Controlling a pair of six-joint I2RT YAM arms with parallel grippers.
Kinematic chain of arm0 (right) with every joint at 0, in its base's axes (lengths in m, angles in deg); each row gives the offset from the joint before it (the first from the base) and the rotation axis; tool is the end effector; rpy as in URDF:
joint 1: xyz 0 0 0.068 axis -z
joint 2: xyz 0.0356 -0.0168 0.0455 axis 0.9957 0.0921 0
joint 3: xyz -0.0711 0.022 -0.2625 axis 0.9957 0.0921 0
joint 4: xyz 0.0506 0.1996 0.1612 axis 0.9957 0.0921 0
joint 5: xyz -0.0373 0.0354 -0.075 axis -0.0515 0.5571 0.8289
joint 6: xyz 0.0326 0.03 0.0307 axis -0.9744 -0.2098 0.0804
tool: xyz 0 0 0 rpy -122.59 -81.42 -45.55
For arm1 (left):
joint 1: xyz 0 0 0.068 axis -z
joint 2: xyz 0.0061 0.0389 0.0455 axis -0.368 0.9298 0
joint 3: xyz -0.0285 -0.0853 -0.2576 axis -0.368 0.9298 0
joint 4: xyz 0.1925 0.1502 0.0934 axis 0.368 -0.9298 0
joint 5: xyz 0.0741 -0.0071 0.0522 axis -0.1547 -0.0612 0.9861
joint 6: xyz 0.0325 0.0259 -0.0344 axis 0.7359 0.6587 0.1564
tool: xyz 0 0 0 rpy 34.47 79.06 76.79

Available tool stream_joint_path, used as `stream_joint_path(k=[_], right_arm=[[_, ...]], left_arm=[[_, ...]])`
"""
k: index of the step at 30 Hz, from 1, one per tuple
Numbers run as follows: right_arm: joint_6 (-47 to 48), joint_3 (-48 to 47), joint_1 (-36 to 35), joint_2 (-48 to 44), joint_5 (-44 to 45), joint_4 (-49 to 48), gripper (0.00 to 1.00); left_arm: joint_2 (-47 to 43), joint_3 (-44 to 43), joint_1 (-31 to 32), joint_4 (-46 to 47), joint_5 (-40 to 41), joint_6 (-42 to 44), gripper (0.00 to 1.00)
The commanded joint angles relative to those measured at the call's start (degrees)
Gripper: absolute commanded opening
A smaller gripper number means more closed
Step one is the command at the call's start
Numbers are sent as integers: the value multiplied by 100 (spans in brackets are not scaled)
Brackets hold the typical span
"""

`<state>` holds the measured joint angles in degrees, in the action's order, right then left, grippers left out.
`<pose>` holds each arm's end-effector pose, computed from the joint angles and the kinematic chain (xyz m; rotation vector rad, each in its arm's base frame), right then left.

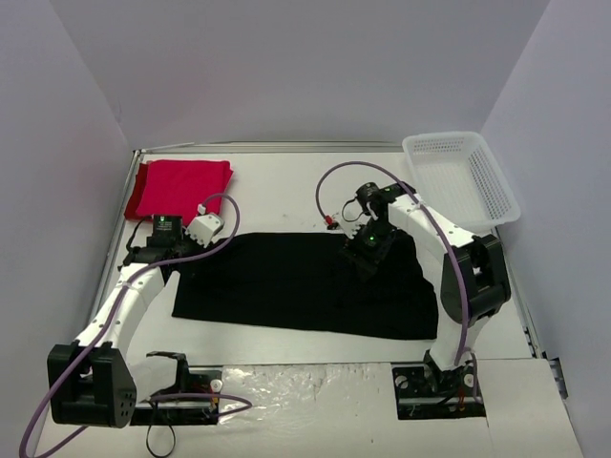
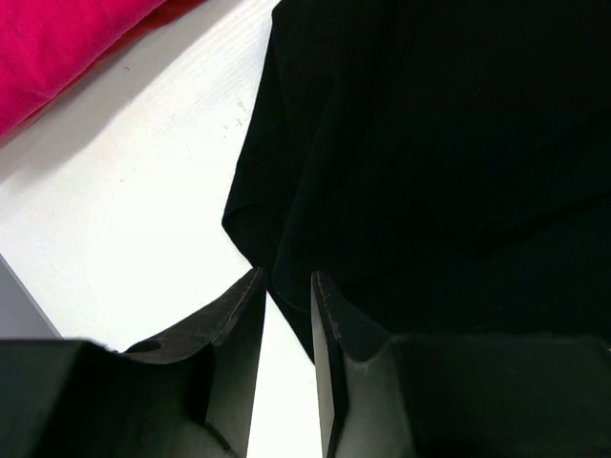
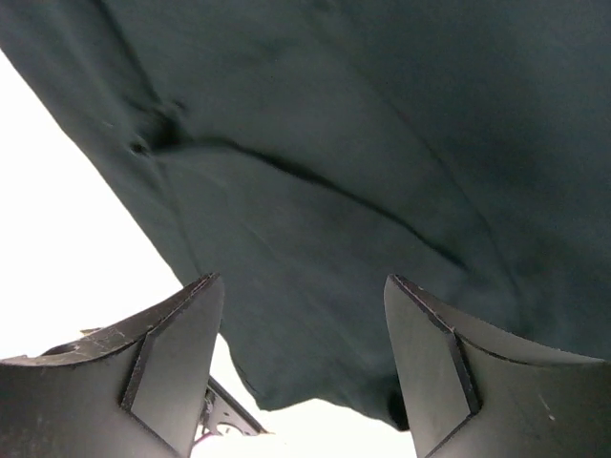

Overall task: Fold and stack the t-shirts
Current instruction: Fold the other side of the tshirt into a rectangle

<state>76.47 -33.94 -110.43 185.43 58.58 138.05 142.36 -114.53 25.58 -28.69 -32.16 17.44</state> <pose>0.3069 0.1634 0.2198 -1.4922 2.3797 0.5427 0.2324 -0.0237 0.2465 0.7273 2.2525 -0.0614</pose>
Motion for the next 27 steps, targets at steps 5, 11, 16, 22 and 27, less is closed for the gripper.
stream_joint_path(k=[5, 11, 16, 22, 27], right_arm=[[117, 133, 672, -222, 558, 296, 54], [99, 511, 1173, 58, 892, -204, 10], [46, 626, 1604, 401, 1033, -600, 0], [20, 574, 1701, 814, 954, -732, 0], [-24, 530, 1701, 1052, 918, -776, 0]], left_arm=[[-24, -62, -56, 151, -73, 35, 27], [398, -194, -56, 476, 32, 26, 27], [837, -185, -65, 994, 391, 53, 28], [1250, -414, -118, 1390, 1023, -167, 28], [1698, -729, -197, 1348, 1069, -132, 30]])
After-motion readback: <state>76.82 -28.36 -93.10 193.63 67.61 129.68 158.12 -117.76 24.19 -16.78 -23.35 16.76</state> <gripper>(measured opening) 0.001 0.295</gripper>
